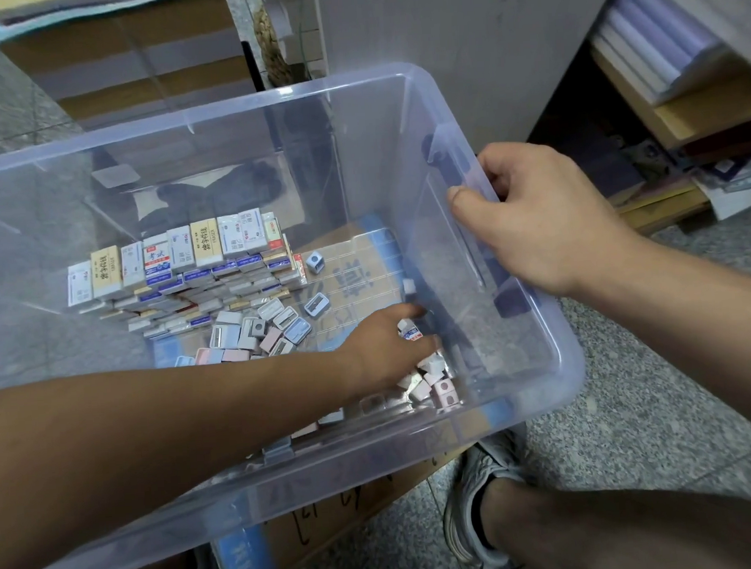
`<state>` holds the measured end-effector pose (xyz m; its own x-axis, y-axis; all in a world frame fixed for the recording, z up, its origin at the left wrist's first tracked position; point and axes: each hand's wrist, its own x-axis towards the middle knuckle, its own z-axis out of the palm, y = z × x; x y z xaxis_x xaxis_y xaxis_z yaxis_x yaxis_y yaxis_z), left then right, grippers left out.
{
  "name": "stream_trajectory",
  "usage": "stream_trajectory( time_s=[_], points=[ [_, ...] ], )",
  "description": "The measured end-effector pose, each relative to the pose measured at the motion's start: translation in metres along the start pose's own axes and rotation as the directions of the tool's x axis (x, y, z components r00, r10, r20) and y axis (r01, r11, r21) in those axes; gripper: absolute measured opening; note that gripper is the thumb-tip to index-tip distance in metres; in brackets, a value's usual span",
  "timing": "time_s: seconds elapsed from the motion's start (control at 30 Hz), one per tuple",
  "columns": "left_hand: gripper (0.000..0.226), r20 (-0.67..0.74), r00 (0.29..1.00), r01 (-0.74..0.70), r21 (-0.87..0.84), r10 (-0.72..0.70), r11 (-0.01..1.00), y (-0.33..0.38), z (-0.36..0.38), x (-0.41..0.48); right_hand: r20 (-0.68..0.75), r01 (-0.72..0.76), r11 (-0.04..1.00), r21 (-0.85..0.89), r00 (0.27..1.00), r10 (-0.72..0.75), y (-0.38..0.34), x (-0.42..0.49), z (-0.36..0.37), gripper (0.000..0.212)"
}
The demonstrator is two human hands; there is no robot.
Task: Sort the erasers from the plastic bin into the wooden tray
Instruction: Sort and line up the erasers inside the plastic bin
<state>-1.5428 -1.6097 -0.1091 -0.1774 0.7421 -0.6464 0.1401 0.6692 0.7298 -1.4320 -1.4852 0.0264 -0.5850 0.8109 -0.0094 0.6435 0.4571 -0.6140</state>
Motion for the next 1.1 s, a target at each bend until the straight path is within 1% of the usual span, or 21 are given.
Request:
stream_trajectory(
  time_s=[0.03,0.13,0.27,0.43,0.53,0.67,0.73,0.87,0.97,1.1],
  points=[
    [0.027,0.006,1.000,0.017,-0.006,-0.017,1.000,0.0025,-0.0006,0.0016,0.000,0.000,1.000,0.002,1.000,0.000,-0.0002,0.0000,-0.0003,0.030],
    [0.017,0.030,0.998,0.053,0.009,-0.053,0.999,0.0079,-0.0016,0.0070,0.000,0.000,1.000,-0.001,1.000,0.000,-0.0004,0.0001,-0.0001,0.029],
    [0.008,0.049,0.999,0.018,0.067,-0.021,0.998,0.0091,-0.0005,0.0095,-0.003,0.001,1.000,-0.006,1.000,-0.001,0.0005,0.0002,0.0005,0.030],
    [0.015,0.054,0.998,-0.035,0.084,0.030,0.996,0.0037,0.0009,0.0102,-0.008,0.006,1.000,-0.006,1.000,-0.006,0.0016,0.0005,0.0002,0.030],
    [0.016,0.049,0.997,-0.067,0.151,0.060,0.986,0.0023,0.0015,0.0082,-0.008,0.015,1.000,-0.013,1.000,-0.015,0.0018,0.0003,0.0015,0.030],
    [0.020,0.119,0.990,-0.110,0.295,0.078,0.949,0.0040,-0.0035,0.0071,-0.009,0.014,1.000,-0.011,1.000,-0.015,0.0018,0.0003,0.0013,0.029],
    [0.023,0.128,0.986,-0.146,0.328,0.109,0.933,0.0042,-0.0035,0.0064,-0.006,0.016,1.000,-0.006,1.000,-0.016,0.0014,0.0004,0.0010,0.030],
    [0.022,0.110,0.982,-0.174,0.260,0.150,0.950,0.0045,-0.0037,0.0066,-0.003,0.011,1.000,-0.002,1.000,-0.011,0.0015,0.0008,0.0011,0.031],
    [0.021,0.089,0.989,-0.131,0.124,0.121,0.984,0.0023,-0.0037,0.0058,-0.006,0.015,1.000,0.004,1.000,-0.015,0.0021,0.0009,0.0013,0.032],
    [0.023,0.092,0.989,-0.117,0.001,0.116,0.993,0.0008,-0.0032,0.0041,-0.002,0.010,1.000,0.004,1.000,-0.010,0.0027,0.0002,0.0019,0.031]
  ],
)
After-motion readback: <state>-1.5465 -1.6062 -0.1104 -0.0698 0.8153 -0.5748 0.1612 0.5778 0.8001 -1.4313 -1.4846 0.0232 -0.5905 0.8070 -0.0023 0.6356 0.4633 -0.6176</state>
